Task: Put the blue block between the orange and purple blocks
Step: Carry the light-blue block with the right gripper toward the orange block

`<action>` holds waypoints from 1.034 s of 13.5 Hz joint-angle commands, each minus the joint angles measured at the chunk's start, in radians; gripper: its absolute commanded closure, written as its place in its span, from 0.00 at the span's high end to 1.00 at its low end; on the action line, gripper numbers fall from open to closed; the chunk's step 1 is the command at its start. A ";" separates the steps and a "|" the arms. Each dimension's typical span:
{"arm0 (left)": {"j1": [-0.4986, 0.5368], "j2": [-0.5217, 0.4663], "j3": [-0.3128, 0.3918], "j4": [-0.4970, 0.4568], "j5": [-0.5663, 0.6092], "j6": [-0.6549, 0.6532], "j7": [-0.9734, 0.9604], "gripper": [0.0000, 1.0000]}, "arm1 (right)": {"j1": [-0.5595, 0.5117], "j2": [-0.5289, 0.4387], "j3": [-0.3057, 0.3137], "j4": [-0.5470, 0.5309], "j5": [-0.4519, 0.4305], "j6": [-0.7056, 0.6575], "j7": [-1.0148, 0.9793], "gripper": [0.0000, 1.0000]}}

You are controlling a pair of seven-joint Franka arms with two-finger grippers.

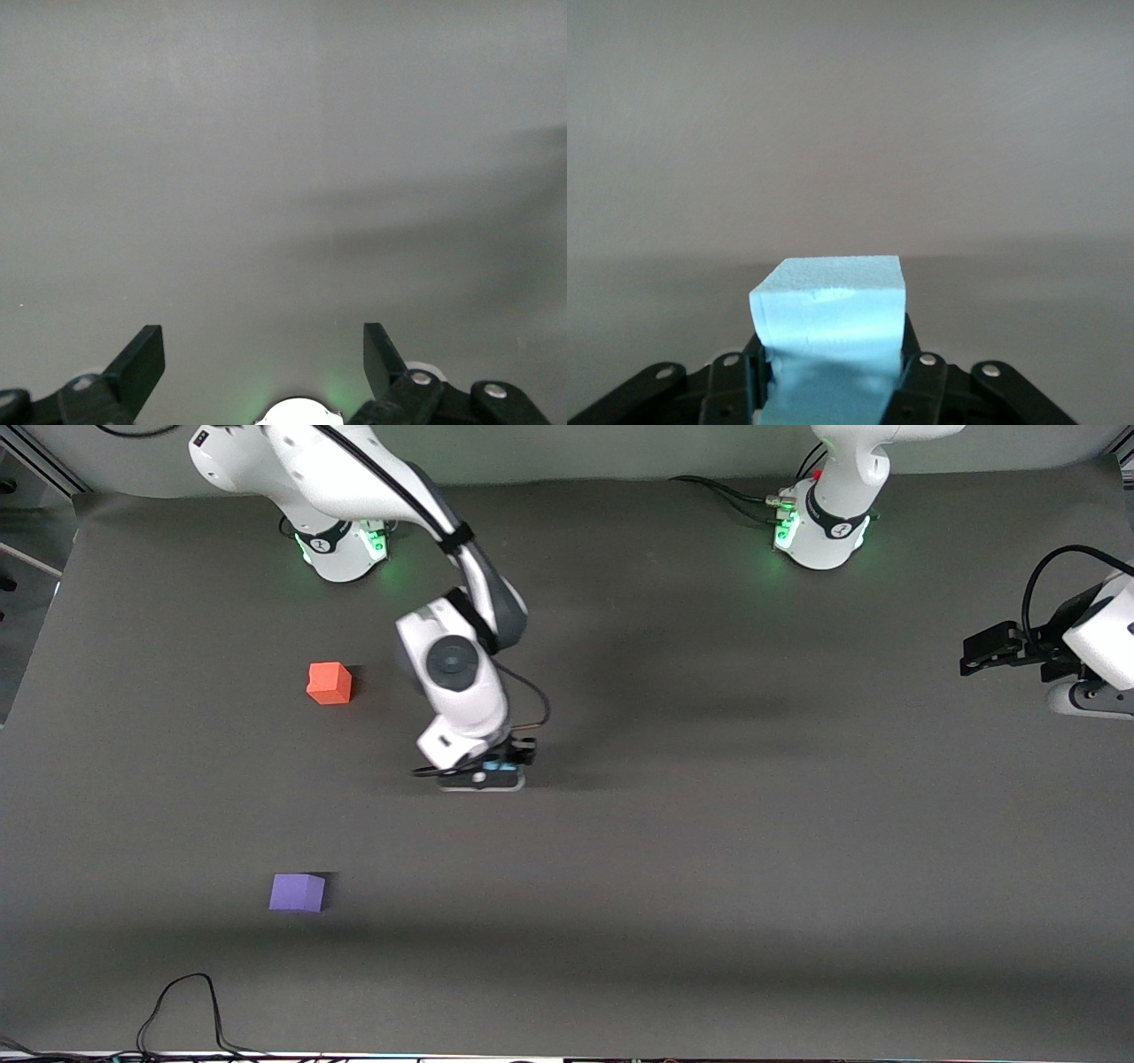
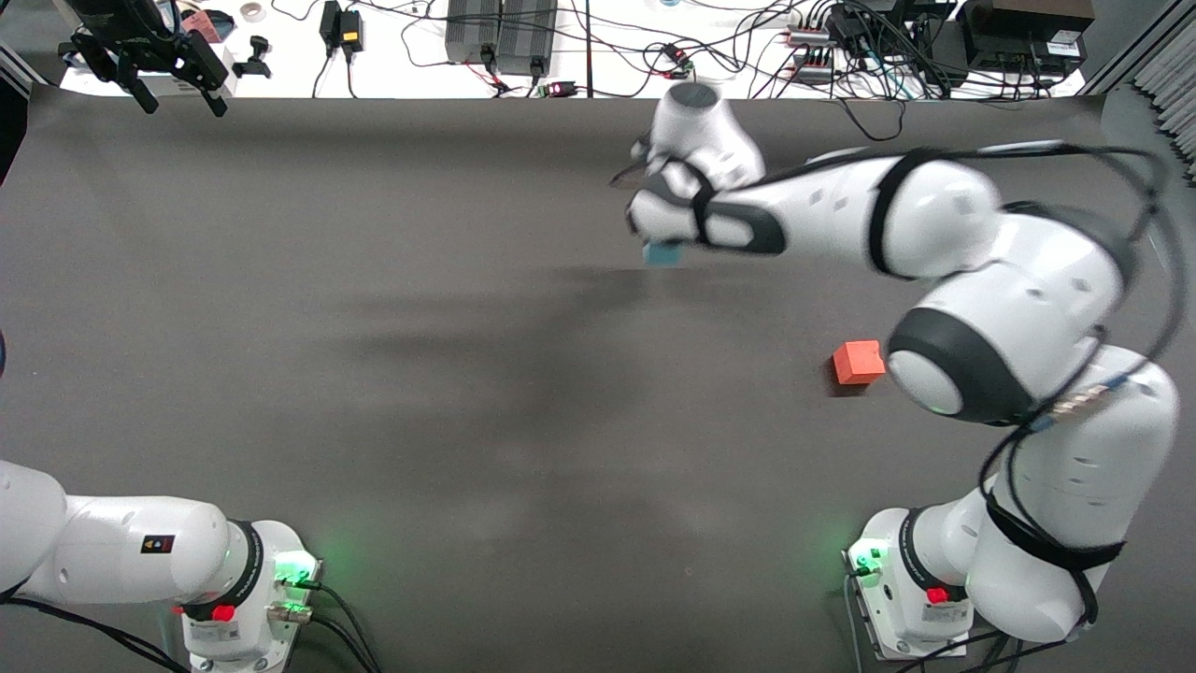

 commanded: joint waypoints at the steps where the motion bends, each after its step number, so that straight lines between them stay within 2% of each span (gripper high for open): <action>1: -0.007 -0.023 -0.003 -0.006 -0.001 -0.005 -0.004 1.00 | 0.008 -0.170 -0.138 -0.096 0.017 -0.085 -0.156 0.33; 3: -0.011 -0.023 -0.001 -0.015 0.002 0.003 -0.004 1.00 | 0.009 -0.267 -0.231 -0.200 0.017 -0.076 -0.221 0.33; 5: -0.010 -0.024 -0.001 -0.016 0.005 0.002 -0.002 1.00 | 0.009 -0.323 -0.324 -0.309 0.017 -0.019 -0.345 0.33; 7: -0.005 -0.029 -0.001 -0.016 0.013 0.006 -0.001 1.00 | 0.006 -0.312 -0.409 -0.398 0.028 0.085 -0.495 0.33; 9: -0.002 -0.028 0.000 -0.018 0.016 0.026 0.001 1.00 | -0.014 -0.262 -0.420 -0.455 0.091 0.185 -0.624 0.34; 11: -0.002 -0.028 0.000 -0.021 0.019 0.031 0.002 1.00 | -0.043 -0.165 -0.418 -0.452 0.201 0.234 -0.788 0.37; 13: -0.004 -0.028 0.000 -0.023 0.031 0.032 0.002 1.00 | -0.039 -0.067 -0.418 -0.451 0.418 0.276 -0.976 0.37; 14: -0.004 -0.028 0.000 -0.029 0.033 0.037 0.002 1.00 | -0.037 -0.041 -0.417 -0.449 0.498 0.276 -1.049 0.37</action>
